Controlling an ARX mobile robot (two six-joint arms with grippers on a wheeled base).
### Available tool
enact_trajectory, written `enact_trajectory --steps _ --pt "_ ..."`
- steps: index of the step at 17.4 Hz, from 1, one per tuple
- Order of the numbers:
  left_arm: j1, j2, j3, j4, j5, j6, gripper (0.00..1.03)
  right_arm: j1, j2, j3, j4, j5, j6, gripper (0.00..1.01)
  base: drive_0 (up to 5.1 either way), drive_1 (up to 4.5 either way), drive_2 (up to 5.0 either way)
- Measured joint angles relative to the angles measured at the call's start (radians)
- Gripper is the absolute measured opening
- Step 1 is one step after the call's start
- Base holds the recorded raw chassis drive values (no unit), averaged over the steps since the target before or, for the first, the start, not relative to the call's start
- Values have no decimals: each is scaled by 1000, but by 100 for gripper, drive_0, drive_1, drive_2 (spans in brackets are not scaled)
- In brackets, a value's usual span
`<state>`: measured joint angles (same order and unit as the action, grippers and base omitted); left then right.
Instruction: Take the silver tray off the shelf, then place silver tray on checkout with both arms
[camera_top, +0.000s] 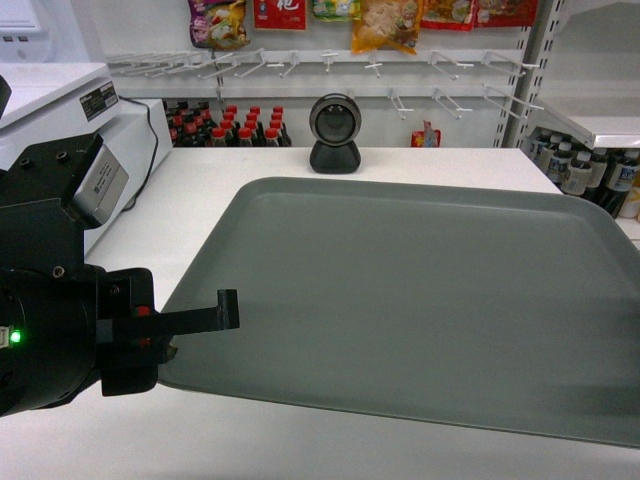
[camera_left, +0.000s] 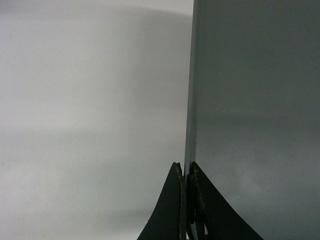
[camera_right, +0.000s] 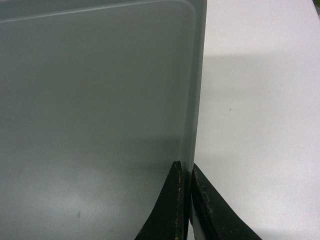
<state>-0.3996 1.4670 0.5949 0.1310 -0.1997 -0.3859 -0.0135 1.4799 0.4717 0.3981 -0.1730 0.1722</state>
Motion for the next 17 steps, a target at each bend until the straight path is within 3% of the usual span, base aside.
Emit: enact_trajectory --steps 4,5,6,8,9,10,14,17 --pt "-1 0 0 -3 -8 -2 2 0 0 0 0 0 0 4 0 0 0" --pt "1 142 89 59 -230 -1 3 22 119 9 283 -123 -75 4 0 0 0" --pt "39 217 139 114 -227 29 3 57 195 68 351 -103 -101 4 0 0 0" --pt "88 301 209 148 -188 69 3 94 269 153 356 -64 -117 4 0 0 0" --pt "149 412 302 180 -137 126 3 138 368 259 348 -18 -118 4 0 0 0" --pt "190 537 417 130 -102 140 3 168 493 378 317 24 -124 4 0 0 0" --pt "199 729 584 55 -55 150 3 168 692 558 177 72 -116 4 0 0 0" --pt "192 789 677 -49 -43 121 3 163 793 674 92 99 -113 4 0 0 0"
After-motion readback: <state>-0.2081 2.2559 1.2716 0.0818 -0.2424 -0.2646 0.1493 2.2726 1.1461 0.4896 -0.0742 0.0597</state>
